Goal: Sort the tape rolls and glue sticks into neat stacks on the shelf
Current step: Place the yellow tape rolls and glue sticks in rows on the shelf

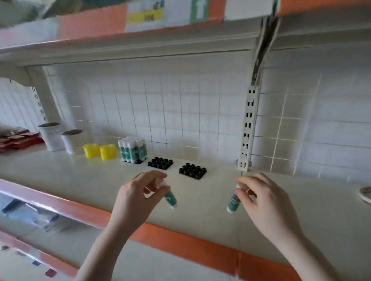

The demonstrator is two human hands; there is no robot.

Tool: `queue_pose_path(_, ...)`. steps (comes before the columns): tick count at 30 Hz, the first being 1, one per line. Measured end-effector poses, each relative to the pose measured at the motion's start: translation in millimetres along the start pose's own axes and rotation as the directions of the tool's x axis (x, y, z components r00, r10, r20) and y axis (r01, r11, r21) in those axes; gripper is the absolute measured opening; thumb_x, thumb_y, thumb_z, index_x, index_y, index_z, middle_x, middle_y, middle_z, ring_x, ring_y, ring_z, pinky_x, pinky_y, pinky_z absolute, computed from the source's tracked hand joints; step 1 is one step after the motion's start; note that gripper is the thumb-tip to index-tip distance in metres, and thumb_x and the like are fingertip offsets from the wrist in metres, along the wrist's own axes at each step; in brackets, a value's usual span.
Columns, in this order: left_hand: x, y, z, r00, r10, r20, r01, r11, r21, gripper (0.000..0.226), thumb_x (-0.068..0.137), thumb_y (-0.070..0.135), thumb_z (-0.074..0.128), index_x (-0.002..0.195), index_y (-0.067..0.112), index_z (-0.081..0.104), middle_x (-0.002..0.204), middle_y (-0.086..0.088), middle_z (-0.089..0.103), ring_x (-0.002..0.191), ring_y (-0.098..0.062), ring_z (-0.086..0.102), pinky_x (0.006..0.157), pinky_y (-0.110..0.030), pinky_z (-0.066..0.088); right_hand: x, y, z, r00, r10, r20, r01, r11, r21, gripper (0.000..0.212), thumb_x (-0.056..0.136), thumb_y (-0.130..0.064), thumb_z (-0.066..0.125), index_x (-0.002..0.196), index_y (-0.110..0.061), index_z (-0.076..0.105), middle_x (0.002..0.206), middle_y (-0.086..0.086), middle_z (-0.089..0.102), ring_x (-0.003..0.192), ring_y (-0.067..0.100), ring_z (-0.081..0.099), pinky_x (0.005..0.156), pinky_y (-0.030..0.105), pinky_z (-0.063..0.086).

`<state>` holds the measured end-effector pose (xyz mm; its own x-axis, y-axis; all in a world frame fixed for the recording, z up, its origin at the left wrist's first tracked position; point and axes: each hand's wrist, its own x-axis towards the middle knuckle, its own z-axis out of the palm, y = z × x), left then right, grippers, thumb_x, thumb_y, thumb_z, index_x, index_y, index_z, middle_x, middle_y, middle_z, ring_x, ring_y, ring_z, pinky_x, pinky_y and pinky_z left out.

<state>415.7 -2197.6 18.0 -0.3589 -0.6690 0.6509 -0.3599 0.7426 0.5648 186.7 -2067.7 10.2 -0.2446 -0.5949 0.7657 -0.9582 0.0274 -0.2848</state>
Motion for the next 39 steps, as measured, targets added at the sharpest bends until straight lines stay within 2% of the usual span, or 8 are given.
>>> queue_pose_path(3,13.4,-40.8,-27.4,0.999,-0.031,0.015,0.030,0.999,0.028,0.024,0.071,0.016,0.079,0.083,0.030,0.065,0.070,0.015,0.062,0.070,-0.001,0.058,0.063,-0.006,0.042,15.4,-32.4,30.2,0.999,0.034,0.028,-0.035,0.999,0.027,0.016,0.071,-0.006,0.077,0.082,-0.015,0.068,0.076,-0.004,0.062,0.061,0.019,0.061,0.057,0.026,0.045)
queue_pose_path(8,35.1,-90.6,-51.9,0.999,-0.035,0.037,0.034,0.998,0.051,0.029,0.070,0.015,0.079,0.079,0.036,0.061,0.079,0.016,0.062,0.072,-0.004,0.057,0.062,-0.010,0.043,44.7,-66.9,71.0,0.992,0.060,0.109,-0.060,0.998,0.003,0.017,0.071,-0.014,0.079,0.082,-0.018,0.067,0.074,-0.014,0.055,0.059,0.013,0.056,0.056,0.021,0.037)
queue_pose_path(11,49.4,-115.0,-56.7,0.999,-0.006,0.038,0.004,0.999,0.052,0.023,0.067,0.033,0.074,0.077,0.043,0.057,0.091,0.024,0.059,0.071,-0.005,0.057,0.062,-0.016,0.046,66.7,-77.4,94.7,0.987,0.063,0.151,-0.063,0.998,-0.003,0.012,0.073,-0.019,0.077,0.080,-0.020,0.066,0.071,-0.014,0.052,0.060,0.012,0.053,0.056,0.022,0.035)
queue_pose_path(14,64.2,-141.8,-59.3,0.999,-0.008,0.040,0.005,0.997,0.071,0.021,0.062,0.053,0.058,0.079,0.041,0.059,0.087,0.018,0.060,0.070,-0.007,0.057,0.062,-0.020,0.047,90.6,-81.1,119.2,0.978,0.043,0.205,-0.039,0.999,-0.021,0.008,0.079,-0.025,0.071,0.082,-0.020,0.065,0.073,-0.014,0.050,0.065,0.012,0.051,0.057,0.023,0.034)
queue_pose_path(18,86.3,-170.4,-64.8,0.999,-0.018,0.048,0.012,0.993,0.119,0.016,0.063,0.045,0.064,0.078,0.043,0.057,0.069,0.016,0.058,0.070,-0.006,0.054,0.061,-0.023,0.046,127.0,-83.2,150.0,0.966,0.005,0.258,0.002,1.000,-0.025,0.010,0.083,-0.031,0.066,0.089,-0.023,0.065,0.075,-0.018,0.046,0.069,0.008,0.049,0.059,0.020,0.031)
queue_pose_path(22,105.9,-196.1,-72.7,0.999,-0.038,0.029,0.033,0.986,0.163,0.021,0.064,0.048,0.062,0.080,0.035,0.063,0.069,0.018,0.056,0.071,-0.005,0.054,0.061,-0.016,0.043,160.1,-88.2,183.0,0.956,-0.020,0.291,0.019,1.000,0.006,0.013,0.084,-0.030,0.065,0.090,-0.019,0.066,0.077,-0.016,0.049,0.072,0.011,0.055,0.063,0.023,0.036)
queue_pose_path(30,122.3,-237.3,-83.6,0.997,-0.069,0.019,0.064,0.976,0.207,0.023,0.066,0.042,0.064,0.085,0.030,0.067,0.071,0.017,0.057,0.071,-0.002,0.053,0.060,-0.020,0.045,186.5,-111.9,251.5,0.959,-0.040,0.281,0.013,0.995,0.100,0.015,0.083,-0.024,0.067,0.096,-0.017,0.069,0.081,-0.013,0.052,0.072,0.015,0.055,0.067,0.025,0.040)
queue_pose_path(39,120.1,-266.3,-76.2,0.999,-0.033,-0.035,0.036,0.994,0.102,0.029,0.071,0.048,0.058,0.092,0.030,0.069,0.085,0.021,0.055,0.069,0.001,0.052,0.063,-0.009,0.040,186.4,-120.8,289.4,0.963,0.000,0.270,-0.034,0.992,0.121,0.017,0.083,-0.022,0.068,0.098,-0.016,0.070,0.089,0.000,0.063,0.078,0.024,0.061,0.071,0.033,0.047)
